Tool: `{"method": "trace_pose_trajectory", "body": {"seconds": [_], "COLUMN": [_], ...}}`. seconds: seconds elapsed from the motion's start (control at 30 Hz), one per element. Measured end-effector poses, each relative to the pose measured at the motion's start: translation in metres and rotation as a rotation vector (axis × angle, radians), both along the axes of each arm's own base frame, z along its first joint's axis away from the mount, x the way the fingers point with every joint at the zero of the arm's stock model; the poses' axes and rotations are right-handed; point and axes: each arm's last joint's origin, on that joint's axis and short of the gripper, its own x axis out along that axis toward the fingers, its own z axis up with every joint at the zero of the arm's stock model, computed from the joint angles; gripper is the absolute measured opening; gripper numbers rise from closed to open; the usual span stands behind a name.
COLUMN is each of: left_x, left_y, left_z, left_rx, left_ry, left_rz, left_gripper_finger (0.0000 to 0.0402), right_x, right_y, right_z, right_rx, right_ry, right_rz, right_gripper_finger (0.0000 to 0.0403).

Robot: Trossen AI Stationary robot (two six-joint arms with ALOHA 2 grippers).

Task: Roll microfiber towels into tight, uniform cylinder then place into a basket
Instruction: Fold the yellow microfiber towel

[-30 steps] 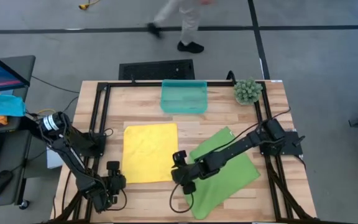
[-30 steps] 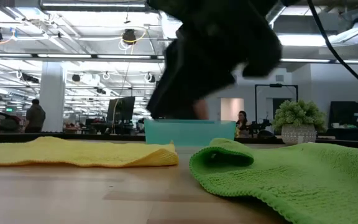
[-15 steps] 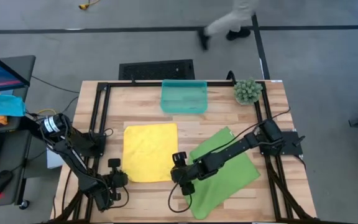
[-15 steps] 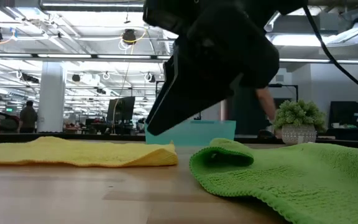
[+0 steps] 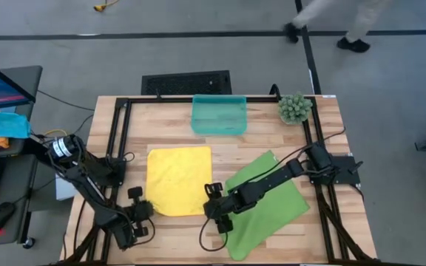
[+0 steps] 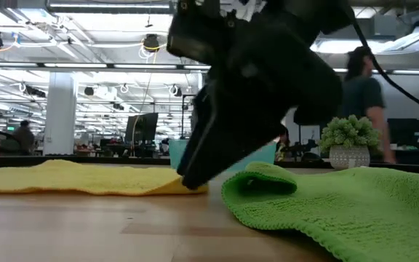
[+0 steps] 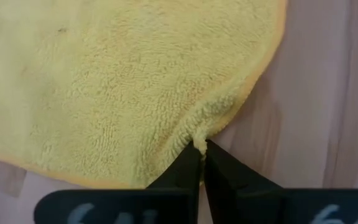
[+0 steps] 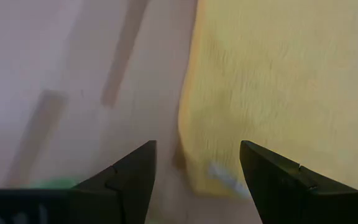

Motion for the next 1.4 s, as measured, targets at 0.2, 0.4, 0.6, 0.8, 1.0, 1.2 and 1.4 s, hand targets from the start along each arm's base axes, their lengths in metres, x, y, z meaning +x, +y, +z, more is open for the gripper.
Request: {"method": "trace_pose_trajectory", "body": {"seconds": [0.2,0.4,0.6,0.8,1.0,1.2,1.4], "left_x": [0.007,0.014,0.015,0.015,0.015,0.017,0.024], "left_y": [0.004,0.007,0.008,0.008,0.008,0.006,-0.008], "left_z": [-0.001,0.0,0.0,0.0,0.0,0.003,0.019], "left_rx": [-0.043,-0.074,-0.076,-0.072,-0.065,-0.06,-0.091], "left_ry": [0.025,0.042,0.041,0.034,0.026,0.032,0.033], "left_rz": [0.069,0.113,0.117,0.116,0.116,0.092,0.045], "left_gripper_finger": [0.0003,0.0003,0.0002,0.0003,0.0005,0.0006,0.0006], "right_x": [-0.002,-0.004,-0.004,-0.003,-0.002,-0.001,0.0], "right_y": [-0.005,-0.006,-0.008,-0.01,-0.013,-0.013,-0.003], "right_z": [-0.003,-0.006,-0.007,-0.007,-0.007,-0.004,0.012], "right_rx": [-0.01,-0.011,-0.02,0.01,0.044,0.037,0.017], "right_ry": [0.019,0.023,0.03,0.04,0.054,0.06,0.111], "right_rz": [-0.01,-0.009,-0.002,-0.003,0.019,0.019,0.037], "right_gripper_finger": [0.0254,0.0228,0.0144,0.0065,0.001,0.0009,0.0006]}}
